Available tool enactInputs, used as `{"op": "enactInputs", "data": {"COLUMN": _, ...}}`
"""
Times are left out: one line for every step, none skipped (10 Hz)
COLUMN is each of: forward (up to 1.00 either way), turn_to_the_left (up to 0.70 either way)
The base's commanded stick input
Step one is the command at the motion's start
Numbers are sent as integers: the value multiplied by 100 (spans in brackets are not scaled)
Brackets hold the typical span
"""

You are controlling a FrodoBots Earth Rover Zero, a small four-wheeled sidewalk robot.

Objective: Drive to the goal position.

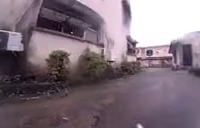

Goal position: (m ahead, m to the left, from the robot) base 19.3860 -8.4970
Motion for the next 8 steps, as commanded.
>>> {"op": "enactInputs", "data": {"forward": 70, "turn_to_the_left": -16}}
{"op": "enactInputs", "data": {"forward": 70, "turn_to_the_left": -16}}
{"op": "enactInputs", "data": {"forward": 70, "turn_to_the_left": -16}}
{"op": "enactInputs", "data": {"forward": 70, "turn_to_the_left": -16}}
{"op": "enactInputs", "data": {"forward": 70, "turn_to_the_left": -16}}
{"op": "enactInputs", "data": {"forward": 70, "turn_to_the_left": -16}}
{"op": "enactInputs", "data": {"forward": 70, "turn_to_the_left": -16}}
{"op": "enactInputs", "data": {"forward": 70, "turn_to_the_left": -15}}
